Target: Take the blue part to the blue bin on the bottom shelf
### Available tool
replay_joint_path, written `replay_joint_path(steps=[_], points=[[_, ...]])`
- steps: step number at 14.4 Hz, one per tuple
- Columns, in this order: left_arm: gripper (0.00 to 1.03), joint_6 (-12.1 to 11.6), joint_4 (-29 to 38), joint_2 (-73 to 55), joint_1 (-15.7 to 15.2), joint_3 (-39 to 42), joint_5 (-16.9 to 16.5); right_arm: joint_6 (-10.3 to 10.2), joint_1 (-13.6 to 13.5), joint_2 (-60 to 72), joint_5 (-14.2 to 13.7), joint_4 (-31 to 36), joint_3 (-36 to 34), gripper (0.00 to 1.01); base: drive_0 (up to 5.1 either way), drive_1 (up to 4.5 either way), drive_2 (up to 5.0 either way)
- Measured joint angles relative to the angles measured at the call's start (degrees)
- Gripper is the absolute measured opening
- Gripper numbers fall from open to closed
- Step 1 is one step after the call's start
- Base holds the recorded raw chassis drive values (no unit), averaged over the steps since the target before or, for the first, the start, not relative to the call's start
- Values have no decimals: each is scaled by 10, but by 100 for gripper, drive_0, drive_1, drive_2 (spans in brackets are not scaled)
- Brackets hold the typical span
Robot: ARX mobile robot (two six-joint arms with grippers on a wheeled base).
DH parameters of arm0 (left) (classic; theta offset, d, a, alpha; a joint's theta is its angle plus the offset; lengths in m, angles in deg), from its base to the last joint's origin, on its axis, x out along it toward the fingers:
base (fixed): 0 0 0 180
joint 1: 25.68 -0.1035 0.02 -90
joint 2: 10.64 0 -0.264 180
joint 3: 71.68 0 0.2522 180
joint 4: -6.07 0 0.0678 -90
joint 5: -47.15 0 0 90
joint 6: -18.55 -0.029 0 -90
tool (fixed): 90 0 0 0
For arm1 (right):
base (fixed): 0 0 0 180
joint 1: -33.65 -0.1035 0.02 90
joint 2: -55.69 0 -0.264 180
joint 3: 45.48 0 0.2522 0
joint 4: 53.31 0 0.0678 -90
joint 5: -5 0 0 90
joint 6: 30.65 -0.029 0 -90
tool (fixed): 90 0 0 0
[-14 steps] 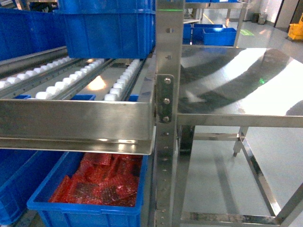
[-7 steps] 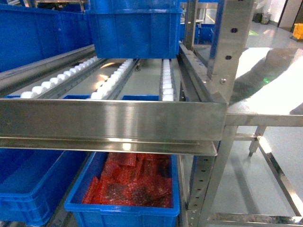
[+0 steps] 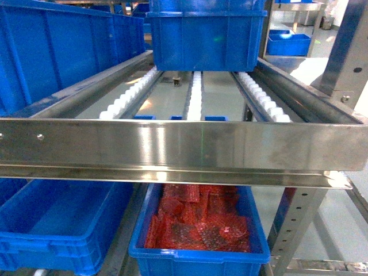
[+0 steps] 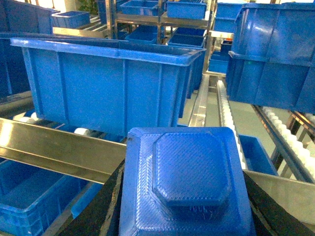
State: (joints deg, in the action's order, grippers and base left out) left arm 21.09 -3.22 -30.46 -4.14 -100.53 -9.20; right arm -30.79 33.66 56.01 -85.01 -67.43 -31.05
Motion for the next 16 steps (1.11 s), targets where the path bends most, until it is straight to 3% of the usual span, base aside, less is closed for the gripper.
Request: replay_joint_path(steps=[5,16], points=[[43,0,1,0,0,0,0,0,0,0,0,0,0,98,-500,245,245],[43,0,0,0,-1,0,2,0,0,0,2,1,0,98,0,0,0]])
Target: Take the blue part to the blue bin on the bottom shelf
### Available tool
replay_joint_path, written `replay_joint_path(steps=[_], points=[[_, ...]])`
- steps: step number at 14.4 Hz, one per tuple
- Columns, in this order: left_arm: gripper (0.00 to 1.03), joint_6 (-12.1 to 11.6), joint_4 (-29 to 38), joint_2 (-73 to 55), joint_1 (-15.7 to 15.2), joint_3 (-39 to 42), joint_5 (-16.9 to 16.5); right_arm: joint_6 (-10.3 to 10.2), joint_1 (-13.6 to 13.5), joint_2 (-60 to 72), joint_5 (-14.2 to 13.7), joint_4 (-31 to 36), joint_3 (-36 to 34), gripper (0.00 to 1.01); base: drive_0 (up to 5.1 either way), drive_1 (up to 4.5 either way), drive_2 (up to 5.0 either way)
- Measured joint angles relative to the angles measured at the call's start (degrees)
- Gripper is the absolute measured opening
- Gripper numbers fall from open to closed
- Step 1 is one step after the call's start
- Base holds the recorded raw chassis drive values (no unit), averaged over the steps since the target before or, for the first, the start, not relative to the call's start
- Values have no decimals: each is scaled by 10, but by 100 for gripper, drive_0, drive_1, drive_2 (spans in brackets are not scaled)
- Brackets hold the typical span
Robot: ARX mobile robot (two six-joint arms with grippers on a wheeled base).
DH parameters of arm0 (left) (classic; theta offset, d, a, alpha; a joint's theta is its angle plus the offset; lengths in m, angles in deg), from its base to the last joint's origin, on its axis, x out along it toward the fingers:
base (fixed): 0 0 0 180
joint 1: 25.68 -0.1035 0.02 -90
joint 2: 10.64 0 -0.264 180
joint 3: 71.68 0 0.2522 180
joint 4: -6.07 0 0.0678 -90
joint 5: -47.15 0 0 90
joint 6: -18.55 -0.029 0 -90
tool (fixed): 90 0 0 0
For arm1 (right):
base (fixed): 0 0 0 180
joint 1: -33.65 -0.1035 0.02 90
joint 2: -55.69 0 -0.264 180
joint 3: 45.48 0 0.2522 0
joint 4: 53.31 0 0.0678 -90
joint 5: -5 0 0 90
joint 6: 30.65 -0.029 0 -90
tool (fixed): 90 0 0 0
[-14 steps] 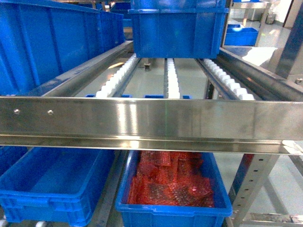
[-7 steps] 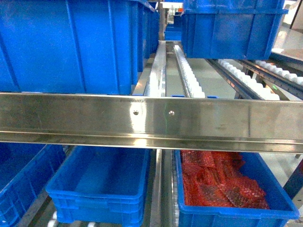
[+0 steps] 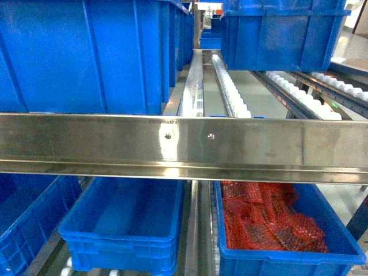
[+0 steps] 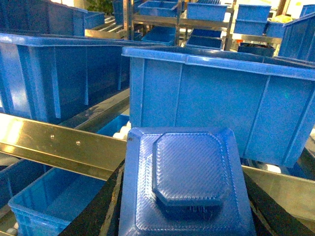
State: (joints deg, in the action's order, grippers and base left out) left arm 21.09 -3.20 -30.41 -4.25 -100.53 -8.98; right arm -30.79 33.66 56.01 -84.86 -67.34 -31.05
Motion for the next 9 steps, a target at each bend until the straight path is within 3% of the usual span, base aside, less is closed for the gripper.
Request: replay_joint_path(steps=[9], points=[[43,0,1,0,0,0,0,0,0,0,-1,1,0,98,0,0,0]])
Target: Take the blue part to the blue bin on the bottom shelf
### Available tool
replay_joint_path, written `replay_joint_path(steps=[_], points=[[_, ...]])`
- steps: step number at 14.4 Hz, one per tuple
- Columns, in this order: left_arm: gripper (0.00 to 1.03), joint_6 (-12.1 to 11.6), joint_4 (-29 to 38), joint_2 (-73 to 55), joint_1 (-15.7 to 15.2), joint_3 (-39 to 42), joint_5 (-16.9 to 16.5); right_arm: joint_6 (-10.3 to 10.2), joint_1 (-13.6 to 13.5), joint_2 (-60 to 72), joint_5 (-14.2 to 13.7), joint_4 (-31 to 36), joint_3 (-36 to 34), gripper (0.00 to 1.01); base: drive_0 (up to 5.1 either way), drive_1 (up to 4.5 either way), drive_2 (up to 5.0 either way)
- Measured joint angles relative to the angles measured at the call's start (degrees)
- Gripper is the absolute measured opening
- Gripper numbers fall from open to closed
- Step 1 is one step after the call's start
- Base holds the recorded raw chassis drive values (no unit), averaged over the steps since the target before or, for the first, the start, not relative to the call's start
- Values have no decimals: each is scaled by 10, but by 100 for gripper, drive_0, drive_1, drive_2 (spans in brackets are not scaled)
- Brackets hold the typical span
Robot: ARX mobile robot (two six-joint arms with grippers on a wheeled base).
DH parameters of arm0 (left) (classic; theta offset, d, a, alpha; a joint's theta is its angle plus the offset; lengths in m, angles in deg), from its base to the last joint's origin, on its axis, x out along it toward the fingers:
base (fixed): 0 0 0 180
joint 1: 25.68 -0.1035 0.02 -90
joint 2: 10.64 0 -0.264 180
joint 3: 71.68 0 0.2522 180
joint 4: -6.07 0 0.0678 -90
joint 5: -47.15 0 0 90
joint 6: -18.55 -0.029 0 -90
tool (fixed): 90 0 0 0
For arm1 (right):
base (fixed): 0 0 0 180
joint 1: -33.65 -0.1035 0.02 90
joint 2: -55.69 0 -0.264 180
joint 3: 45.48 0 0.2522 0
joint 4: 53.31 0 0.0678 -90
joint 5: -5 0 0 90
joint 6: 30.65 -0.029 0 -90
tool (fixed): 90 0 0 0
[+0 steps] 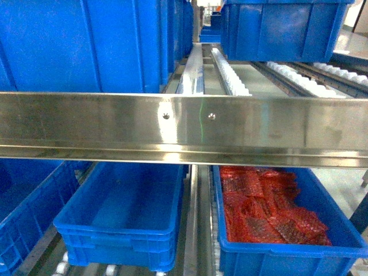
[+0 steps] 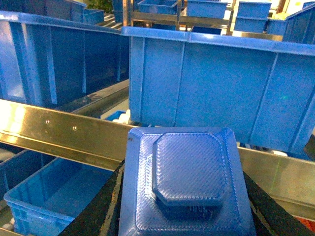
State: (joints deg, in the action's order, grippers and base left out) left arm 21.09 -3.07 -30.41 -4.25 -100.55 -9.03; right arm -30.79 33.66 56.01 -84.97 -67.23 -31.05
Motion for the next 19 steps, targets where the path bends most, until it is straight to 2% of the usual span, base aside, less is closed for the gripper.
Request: replay_joint_path(steps=[19], points=[[43,0,-3,0,0,0,0,-1,0,0,-1,-3,0,98,0,0,0]])
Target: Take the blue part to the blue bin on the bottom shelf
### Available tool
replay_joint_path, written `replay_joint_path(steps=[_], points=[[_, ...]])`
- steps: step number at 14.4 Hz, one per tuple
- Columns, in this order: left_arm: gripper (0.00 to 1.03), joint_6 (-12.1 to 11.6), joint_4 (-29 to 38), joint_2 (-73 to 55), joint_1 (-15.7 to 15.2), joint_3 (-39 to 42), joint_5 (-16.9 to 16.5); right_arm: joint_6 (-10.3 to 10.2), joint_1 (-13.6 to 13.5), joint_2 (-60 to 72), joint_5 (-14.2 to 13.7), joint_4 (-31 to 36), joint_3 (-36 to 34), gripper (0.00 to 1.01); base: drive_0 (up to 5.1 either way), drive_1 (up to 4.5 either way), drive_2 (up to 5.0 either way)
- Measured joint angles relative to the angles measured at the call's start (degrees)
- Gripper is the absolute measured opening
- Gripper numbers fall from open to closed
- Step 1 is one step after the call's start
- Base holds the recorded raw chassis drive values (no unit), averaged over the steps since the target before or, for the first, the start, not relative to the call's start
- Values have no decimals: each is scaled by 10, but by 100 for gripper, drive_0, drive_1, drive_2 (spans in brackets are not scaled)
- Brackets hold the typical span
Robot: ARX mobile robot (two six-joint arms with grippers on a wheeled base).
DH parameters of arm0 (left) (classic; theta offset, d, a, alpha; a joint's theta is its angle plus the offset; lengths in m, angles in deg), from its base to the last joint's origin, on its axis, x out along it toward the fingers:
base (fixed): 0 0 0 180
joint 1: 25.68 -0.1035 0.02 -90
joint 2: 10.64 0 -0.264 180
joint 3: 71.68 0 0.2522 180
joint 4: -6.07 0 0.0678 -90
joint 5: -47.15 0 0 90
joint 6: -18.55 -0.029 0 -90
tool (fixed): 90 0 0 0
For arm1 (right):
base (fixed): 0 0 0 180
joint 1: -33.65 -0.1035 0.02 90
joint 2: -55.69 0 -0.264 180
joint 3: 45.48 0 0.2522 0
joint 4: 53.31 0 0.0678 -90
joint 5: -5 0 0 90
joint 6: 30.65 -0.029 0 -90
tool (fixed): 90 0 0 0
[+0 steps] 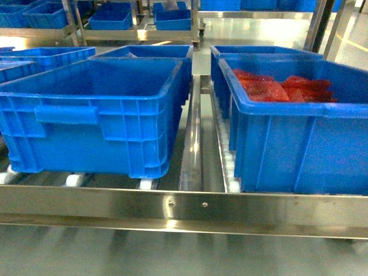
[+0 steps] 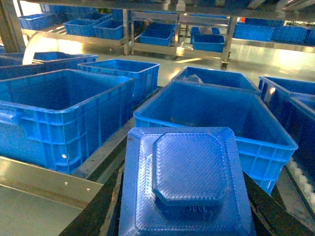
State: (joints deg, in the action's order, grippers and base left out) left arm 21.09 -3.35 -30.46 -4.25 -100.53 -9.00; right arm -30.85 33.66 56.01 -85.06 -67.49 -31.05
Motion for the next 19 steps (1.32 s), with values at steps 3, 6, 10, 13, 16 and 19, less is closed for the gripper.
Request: replay_joint_path(steps=[3,6,10,13,16,19], points=[[43,0,0,0,0,0,0,1,0,0,0,1,0,98,0,0,0],[43,0,0,0,0,0,0,1,0,0,0,1,0,98,0,0,0],[43,0,2,1,0,0,0,1,0,0,0,2,0,98,0,0,0],[43,0,2,1,0,0,0,1,0,0,1,3,0,98,-3,263,-269],[43,0,2,0,0,0,0,1,0,0,0,0,0,98,-4,394,-403],[43,0,3,0,0,0,-2,1,0,0,1,1,0,98,-4,394,-403]])
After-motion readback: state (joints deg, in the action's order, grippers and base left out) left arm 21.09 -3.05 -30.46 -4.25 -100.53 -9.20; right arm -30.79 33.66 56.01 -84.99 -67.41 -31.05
